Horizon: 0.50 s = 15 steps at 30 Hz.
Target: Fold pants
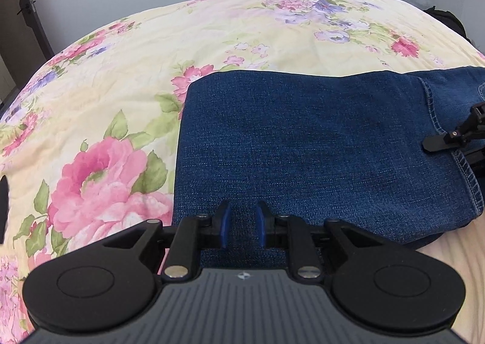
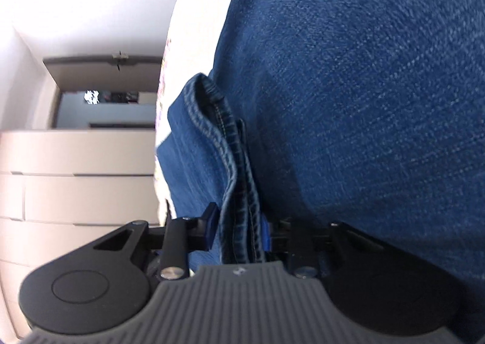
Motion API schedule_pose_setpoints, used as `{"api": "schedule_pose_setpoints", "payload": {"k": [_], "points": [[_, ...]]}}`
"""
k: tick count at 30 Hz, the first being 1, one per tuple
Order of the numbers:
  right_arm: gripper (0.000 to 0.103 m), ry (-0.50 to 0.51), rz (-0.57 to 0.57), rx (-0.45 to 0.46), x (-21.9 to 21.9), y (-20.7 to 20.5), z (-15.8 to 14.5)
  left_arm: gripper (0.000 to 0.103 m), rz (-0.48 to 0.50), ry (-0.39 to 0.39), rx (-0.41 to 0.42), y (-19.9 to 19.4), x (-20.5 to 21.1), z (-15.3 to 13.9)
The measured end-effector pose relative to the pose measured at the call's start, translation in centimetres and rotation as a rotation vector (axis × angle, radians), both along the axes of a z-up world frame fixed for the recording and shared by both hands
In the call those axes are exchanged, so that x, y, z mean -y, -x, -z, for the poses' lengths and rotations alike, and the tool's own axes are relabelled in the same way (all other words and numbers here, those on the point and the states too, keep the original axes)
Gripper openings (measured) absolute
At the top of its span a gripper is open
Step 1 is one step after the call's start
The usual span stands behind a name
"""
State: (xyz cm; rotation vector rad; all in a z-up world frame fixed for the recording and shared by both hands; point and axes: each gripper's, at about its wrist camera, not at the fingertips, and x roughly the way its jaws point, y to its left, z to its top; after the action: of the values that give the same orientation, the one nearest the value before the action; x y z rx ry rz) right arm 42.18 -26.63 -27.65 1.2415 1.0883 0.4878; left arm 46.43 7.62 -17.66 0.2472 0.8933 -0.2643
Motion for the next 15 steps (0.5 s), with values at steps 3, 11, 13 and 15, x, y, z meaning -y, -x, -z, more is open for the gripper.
{"api": "schedule_pose_setpoints", "payload": {"k": [3, 11, 13, 15], "points": [[0.01, 0.011, 0.014, 0.036, 0.3, 1.0, -1.3, 0.023, -0.029, 0.01, 0.004, 0.1, -0.1, -0.5], [0.004, 0.3, -0.03, 0.224, -0.4, 1.6, -12.5, 0.023, -0.109, 0.073, 0.09, 2.2, 0.0, -4.8], [0.004, 0.351, -0.034, 0.261, 0.5, 2.6, -16.2, 0.023, -0.121, 0.11, 0.102, 2.8, 0.2, -5.9], [0.004, 0.416, -0.041, 0.289, 1.4, 2.9, -20.1, 0.023, -0.12, 0.122, 0.118, 3.3, 0.9, -6.7]]}}
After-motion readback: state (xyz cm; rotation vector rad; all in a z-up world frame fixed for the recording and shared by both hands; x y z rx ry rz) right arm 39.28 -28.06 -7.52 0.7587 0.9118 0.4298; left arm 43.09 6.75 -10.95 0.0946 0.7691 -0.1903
